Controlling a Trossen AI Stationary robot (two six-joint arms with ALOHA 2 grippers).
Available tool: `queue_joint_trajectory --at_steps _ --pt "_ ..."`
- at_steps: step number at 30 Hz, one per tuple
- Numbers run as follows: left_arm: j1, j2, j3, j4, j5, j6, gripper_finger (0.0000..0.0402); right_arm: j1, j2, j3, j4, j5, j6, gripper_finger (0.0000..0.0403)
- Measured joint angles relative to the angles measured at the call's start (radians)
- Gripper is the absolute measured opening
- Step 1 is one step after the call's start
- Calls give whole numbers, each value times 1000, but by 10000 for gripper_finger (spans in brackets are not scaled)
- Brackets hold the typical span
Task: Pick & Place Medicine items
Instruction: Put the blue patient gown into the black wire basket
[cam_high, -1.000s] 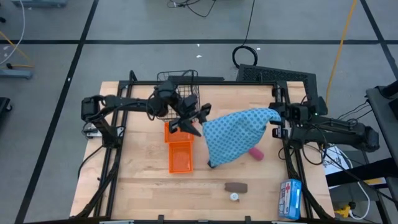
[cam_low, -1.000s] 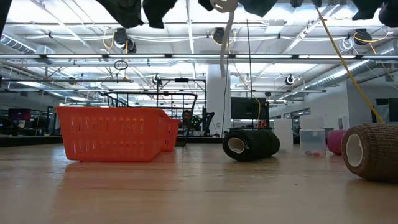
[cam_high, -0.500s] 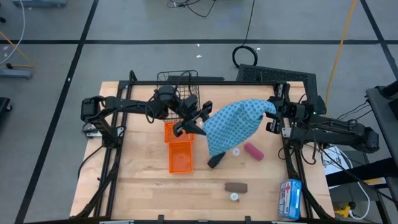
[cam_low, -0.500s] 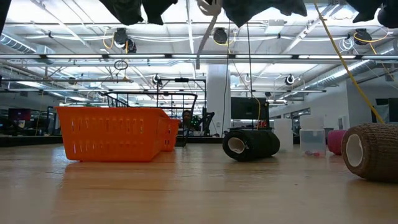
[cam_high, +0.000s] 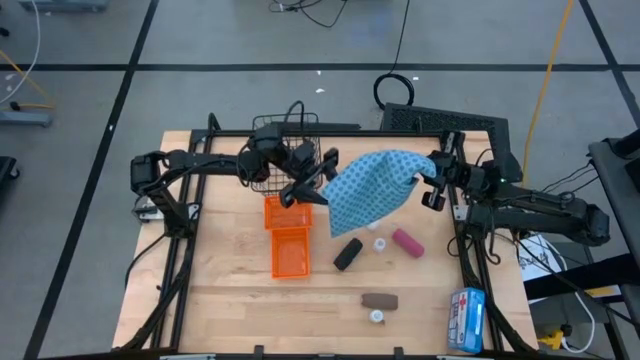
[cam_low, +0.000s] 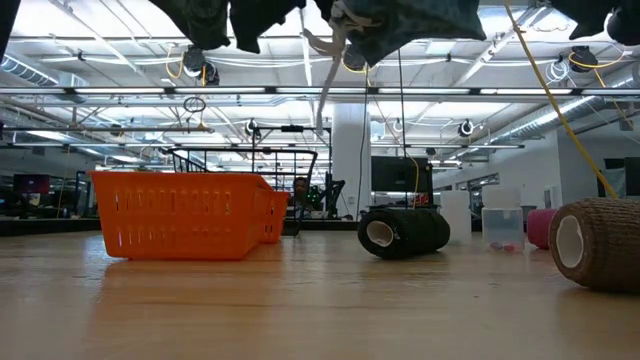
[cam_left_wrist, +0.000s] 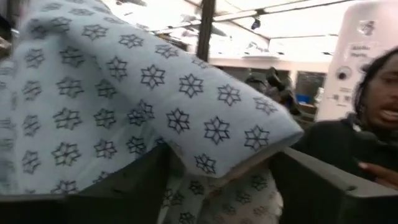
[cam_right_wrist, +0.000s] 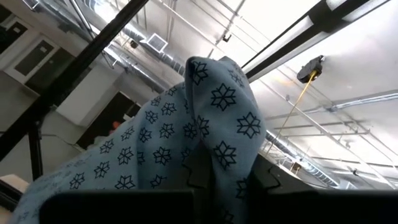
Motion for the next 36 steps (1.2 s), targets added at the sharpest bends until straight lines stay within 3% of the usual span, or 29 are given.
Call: queue_joint_trajectory --at_steps 6,10,13,18,25,31,36 --pt "18 0 0 -7 17 1 356 0 0 0 -5 0 -19 27" --pt "47 0 0 -10 20 -23 378 0 -3 0 -2 11 -46 27" --pt "52 0 0 -30 -33 -5 386 3 -1 0 6 54 -80 27" --pt "33 0 0 -48 -149 118 384 40 32 13 7 125 -166 27" --pt "16 0 0 -156 -386 340 366 130 108 106 -59 127 -254 27" --pt "30 0 0 -193 -423 378 366 202 132 151 -116 127 -314 27" --pt "46 0 0 -194 -422 301 363 224 132 151 -116 127 -323 27"
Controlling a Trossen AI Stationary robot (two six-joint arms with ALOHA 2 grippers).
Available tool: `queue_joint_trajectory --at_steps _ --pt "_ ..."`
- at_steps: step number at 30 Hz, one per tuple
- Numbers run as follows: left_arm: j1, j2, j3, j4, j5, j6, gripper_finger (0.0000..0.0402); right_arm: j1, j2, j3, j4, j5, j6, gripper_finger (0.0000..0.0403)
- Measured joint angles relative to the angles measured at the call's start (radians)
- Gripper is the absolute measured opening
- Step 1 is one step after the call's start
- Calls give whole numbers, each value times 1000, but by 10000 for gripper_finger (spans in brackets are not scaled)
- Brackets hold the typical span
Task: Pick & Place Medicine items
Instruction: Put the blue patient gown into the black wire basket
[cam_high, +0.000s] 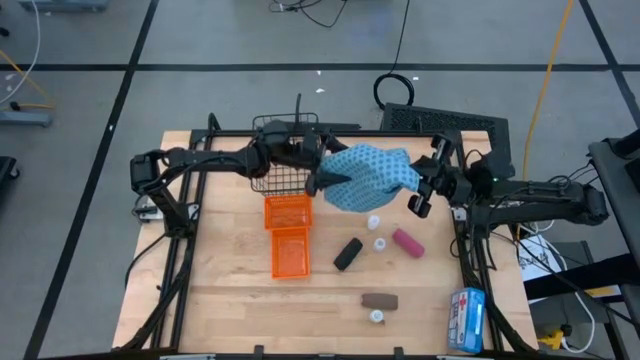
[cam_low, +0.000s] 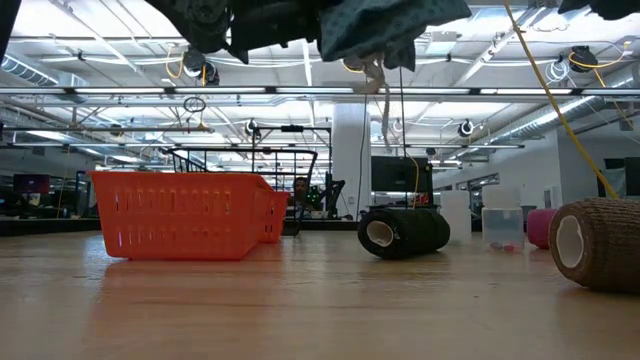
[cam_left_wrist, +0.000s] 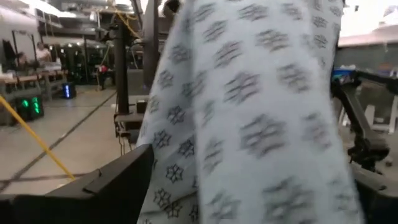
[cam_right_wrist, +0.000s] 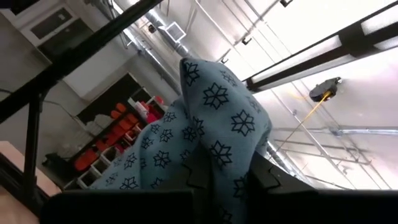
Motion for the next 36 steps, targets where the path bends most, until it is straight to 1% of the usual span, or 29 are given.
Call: queue_joint_trajectory --at_steps 1,3,6,8,10,15,20,21,24,27,30,33,36 --pt "3 0 0 1 5 -12 360 -1 0 0 0 2 -7 27" --pt "3 0 0 1 48 -18 349 -1 0 0 1 23 -7 27" --pt "-7 0 0 4 97 -18 314 -1 3 0 -5 50 -6 27" --pt "-24 0 0 5 91 -4 279 -1 3 0 -18 49 -6 27" --pt "-41 0 0 -1 59 35 238 -1 3 1 -27 48 5 27" --pt "-74 3 0 -16 -70 129 132 -1 3 2 -54 47 20 27" --pt "-74 3 0 -15 -81 152 28 -1 3 2 -76 47 48 28" --pt "-71 3 0 -16 -81 150 17 -1 3 2 -80 47 54 31" --pt "-58 -26 0 -56 -86 148 17 -1 3 1 -84 50 109 49" --pt "-43 -107 0 -162 -144 210 11 -1 -1 1 -88 55 185 68" --pt "-35 -214 0 -319 -238 301 11 -1 -10 1 -111 98 244 85" --pt "-40 -317 0 -481 -363 386 13 -2 -22 1 -145 149 280 99" --pt "-48 -405 0 -599 -493 437 9 -1 -23 1 -163 235 330 110"
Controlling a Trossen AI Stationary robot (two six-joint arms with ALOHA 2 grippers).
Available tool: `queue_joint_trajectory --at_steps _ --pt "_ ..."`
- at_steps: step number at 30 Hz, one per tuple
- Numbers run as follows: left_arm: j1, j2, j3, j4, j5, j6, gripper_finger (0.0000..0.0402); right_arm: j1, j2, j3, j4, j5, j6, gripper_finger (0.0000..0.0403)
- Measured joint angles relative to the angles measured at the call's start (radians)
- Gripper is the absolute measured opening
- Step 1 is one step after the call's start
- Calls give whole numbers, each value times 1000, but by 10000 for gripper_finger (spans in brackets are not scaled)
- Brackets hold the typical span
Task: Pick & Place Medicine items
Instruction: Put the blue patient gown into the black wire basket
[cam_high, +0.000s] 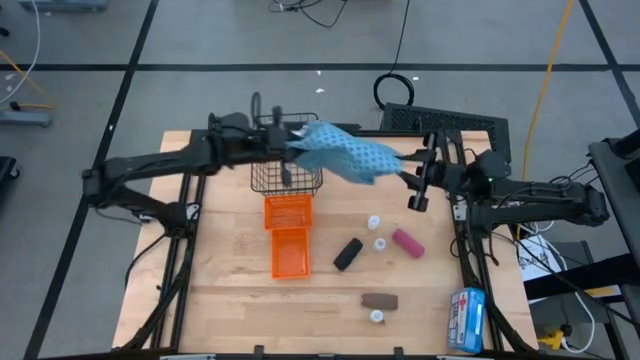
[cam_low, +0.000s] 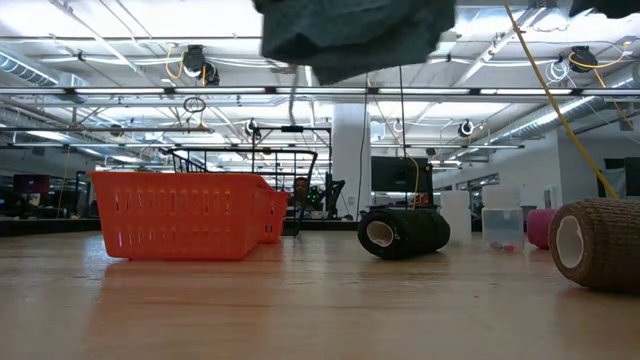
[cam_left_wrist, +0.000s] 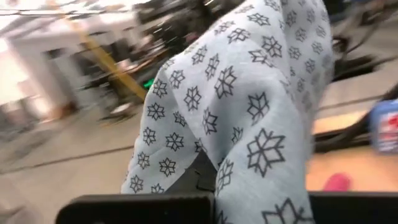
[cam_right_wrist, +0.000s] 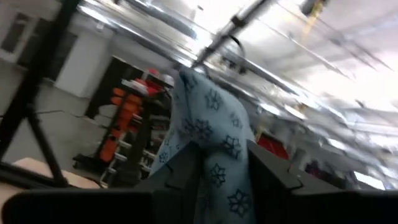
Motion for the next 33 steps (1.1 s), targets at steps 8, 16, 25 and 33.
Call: queue_joint_trajectory --at_steps 8,16,25,33 --pt "-6 -147 0 -189 -307 56 9 -16 0 0 -123 241 82 163" --pt "-31 -140 1 -260 -814 177 13 -44 2 0 -200 313 83 213" --pt "-37 46 1 -262 -1116 70 11 -55 41 -1 -220 314 81 210" --pt "-16 249 0 -235 -1349 94 9 -60 96 -1 -218 313 69 207"
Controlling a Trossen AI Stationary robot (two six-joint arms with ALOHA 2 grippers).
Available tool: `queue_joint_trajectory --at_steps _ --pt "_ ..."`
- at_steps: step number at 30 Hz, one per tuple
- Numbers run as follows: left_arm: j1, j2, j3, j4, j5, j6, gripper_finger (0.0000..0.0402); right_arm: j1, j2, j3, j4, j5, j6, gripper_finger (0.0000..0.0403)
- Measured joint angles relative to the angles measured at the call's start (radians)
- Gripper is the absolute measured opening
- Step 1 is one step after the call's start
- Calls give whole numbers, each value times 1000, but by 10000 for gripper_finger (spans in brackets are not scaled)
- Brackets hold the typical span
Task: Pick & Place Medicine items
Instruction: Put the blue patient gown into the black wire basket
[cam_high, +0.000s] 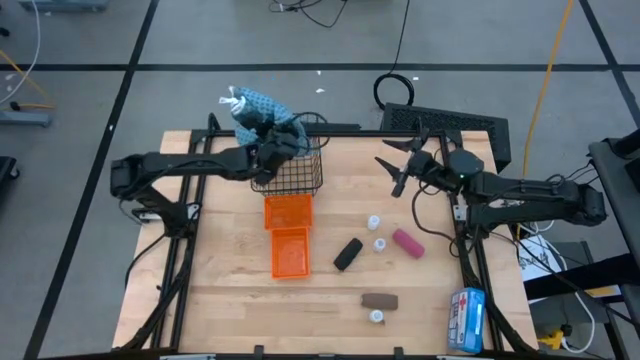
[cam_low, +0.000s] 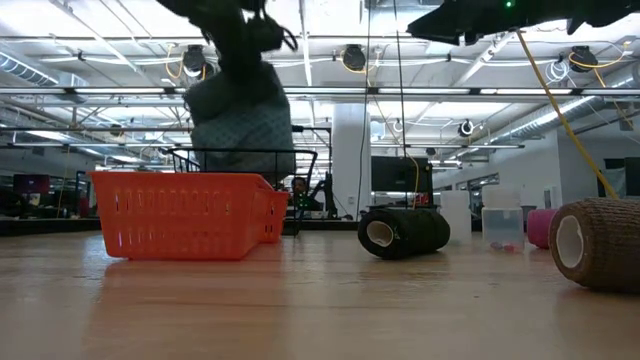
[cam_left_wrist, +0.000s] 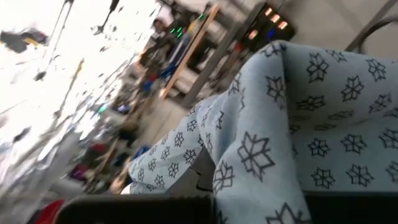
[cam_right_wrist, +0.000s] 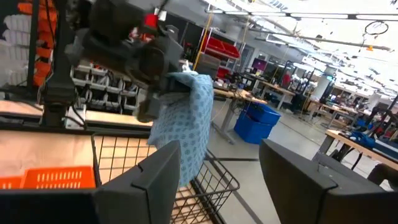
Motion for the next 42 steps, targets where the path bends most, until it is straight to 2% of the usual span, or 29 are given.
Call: queue_joint_trajectory --at_steps 6,10,15,22,27,30,33,38,42 --pt "7 72 0 56 -1 -2 21 -23 17 0 2 0 18 204" --pt "9 120 0 61 0 -49 9 -37 18 0 2 0 35 201" --pt "50 168 0 90 -5 -79 18 -46 18 0 2 -3 36 201" --pt "124 184 0 186 25 -13 9 -46 18 0 1 -3 37 201" --pt "119 182 0 219 59 -12 23 -46 18 0 -1 -3 37 201" --pt "95 184 0 147 114 -82 18 -46 18 0 -5 -3 37 201" --pt "71 184 0 14 212 -217 9 -46 18 0 -6 -3 37 201" --pt "38 184 0 -213 337 -448 28 -46 18 0 -7 -3 36 199" --pt "20 184 0 -311 450 -534 26 -46 18 0 -6 -3 35 200"
